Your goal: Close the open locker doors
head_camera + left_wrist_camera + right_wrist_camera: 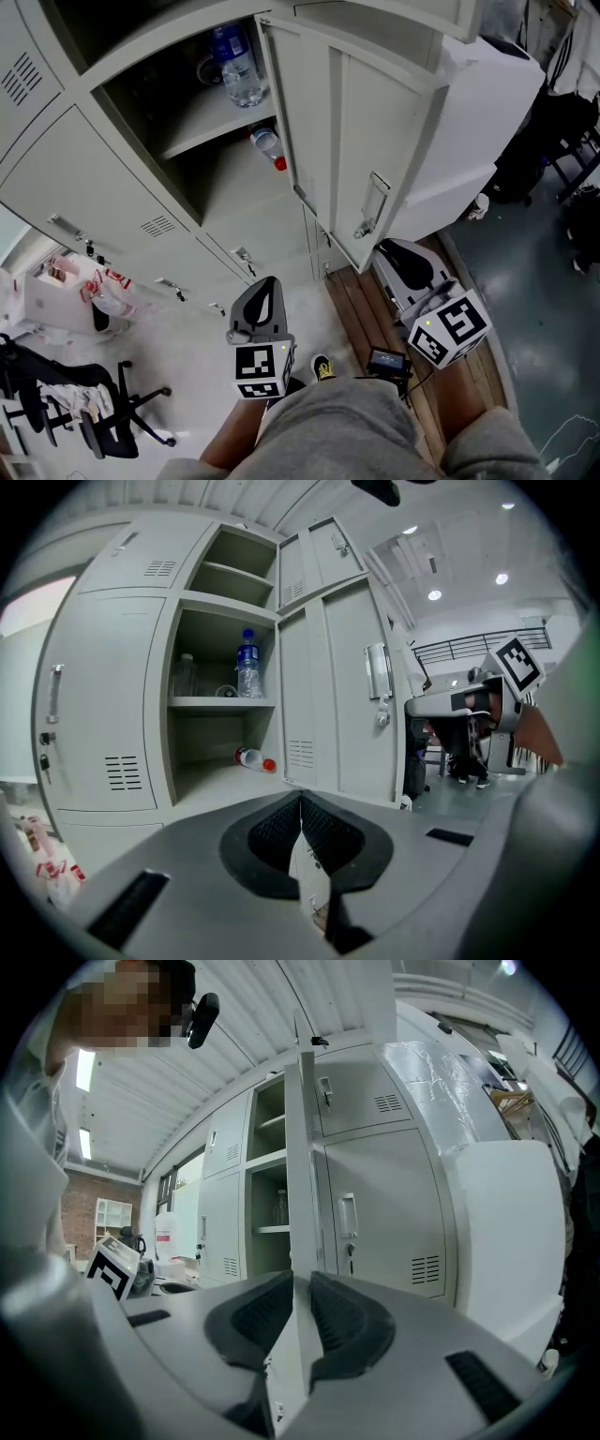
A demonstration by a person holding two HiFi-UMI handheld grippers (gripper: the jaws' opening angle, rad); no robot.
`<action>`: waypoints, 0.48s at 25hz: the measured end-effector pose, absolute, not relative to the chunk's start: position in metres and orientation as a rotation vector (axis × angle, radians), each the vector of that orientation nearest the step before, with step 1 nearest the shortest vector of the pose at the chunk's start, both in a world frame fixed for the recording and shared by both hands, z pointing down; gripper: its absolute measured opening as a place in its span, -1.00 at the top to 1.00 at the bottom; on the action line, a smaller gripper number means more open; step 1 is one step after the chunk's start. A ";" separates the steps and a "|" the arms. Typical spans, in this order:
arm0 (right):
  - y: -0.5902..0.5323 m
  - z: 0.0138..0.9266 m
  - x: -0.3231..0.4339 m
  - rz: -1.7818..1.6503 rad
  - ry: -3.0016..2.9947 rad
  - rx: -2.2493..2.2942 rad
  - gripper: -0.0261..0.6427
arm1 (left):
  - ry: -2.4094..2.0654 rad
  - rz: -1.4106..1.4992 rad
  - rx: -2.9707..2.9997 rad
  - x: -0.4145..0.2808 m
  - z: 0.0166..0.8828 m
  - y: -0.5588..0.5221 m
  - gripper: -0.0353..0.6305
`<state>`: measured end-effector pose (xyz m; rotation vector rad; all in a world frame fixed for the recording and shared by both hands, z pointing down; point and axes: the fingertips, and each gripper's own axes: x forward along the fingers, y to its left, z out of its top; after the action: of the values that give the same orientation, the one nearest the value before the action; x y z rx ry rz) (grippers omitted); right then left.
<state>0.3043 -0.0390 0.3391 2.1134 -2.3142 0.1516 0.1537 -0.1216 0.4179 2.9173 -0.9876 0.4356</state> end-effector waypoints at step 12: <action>-0.043 0.338 0.261 0.138 -2.443 1.903 0.72 | -1.063 0.421 2.883 0.132 0.416 -0.124 0.87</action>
<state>0.2609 -0.0433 0.3385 1.9027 -2.4426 0.1376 0.1318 -0.1242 0.4157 2.8829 -1.0631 0.4209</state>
